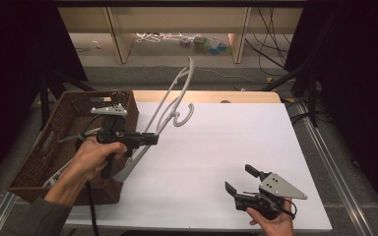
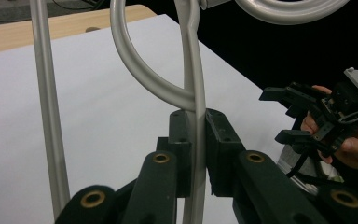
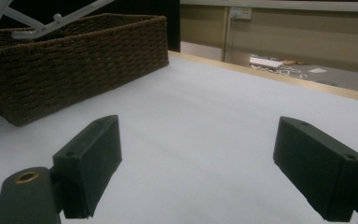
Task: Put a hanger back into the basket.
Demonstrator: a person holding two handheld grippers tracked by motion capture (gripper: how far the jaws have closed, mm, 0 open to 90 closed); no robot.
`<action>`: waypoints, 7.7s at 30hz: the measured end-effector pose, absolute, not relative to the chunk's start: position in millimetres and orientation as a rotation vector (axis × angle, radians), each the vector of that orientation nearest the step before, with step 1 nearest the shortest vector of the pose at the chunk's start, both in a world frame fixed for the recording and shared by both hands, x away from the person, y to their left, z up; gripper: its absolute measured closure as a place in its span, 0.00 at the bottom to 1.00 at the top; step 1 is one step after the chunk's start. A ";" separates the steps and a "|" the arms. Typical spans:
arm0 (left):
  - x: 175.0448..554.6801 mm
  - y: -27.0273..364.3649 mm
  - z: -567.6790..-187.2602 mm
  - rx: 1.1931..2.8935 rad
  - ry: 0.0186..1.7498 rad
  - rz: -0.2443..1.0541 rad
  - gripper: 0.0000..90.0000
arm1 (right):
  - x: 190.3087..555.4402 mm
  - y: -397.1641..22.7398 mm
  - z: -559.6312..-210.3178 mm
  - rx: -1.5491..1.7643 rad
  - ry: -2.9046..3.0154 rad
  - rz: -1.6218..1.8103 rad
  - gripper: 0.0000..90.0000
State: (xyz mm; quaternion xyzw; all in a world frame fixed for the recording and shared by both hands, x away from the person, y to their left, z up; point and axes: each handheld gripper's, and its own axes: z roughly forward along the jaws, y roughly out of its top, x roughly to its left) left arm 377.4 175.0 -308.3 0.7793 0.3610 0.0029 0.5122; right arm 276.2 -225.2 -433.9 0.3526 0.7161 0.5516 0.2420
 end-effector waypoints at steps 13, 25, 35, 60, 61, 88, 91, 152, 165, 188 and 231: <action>370.1 222.5 -287.1 1.860 0.906 0.117 0.91 | 276.5 -225.0 -434.2 0.967 1.959 1.512 0.18; 366.4 265.1 -301.7 1.939 0.965 0.229 0.91 | 276.5 -225.7 -433.9 0.976 1.956 1.500 0.18; 373.7 297.3 -316.0 1.966 1.010 0.278 0.91 | 276.8 -225.1 -434.4 0.974 1.955 1.513 0.18; 369.5 354.3 -354.2 2.080 1.065 0.243 0.91 | 277.4 -225.4 -435.3 0.981 1.952 1.495 0.18; 368.5 355.3 -356.5 2.073 1.077 0.245 0.91 | 277.4 -225.5 -435.3 0.981 1.952 1.495 0.18; 379.0 357.0 -378.3 2.186 1.159 0.107 0.89 | 277.0 -224.7 -435.6 0.981 1.951 1.496 0.18; 381.6 356.5 -385.3 2.203 1.194 0.084 0.89 | 277.2 -224.8 -435.8 0.977 1.951 1.497 0.18; 342.7 280.5 -361.5 1.675 1.039 0.426 0.20 | 276.7 -224.3 -435.4 0.981 1.947 1.502 0.18; 322.0 230.8 -362.3 1.587 0.916 0.416 0.19 | 278.7 -224.4 -435.9 0.943 1.916 1.523 0.18; 299.6 178.9 -397.6 1.598 0.762 0.459 0.19 | 276.7 -224.8 -434.7 0.952 1.924 1.506 0.18; 292.1 186.4 -434.2 1.632 0.789 0.510 0.19 | 275.0 -223.0 -435.2 0.992 1.941 1.560 0.17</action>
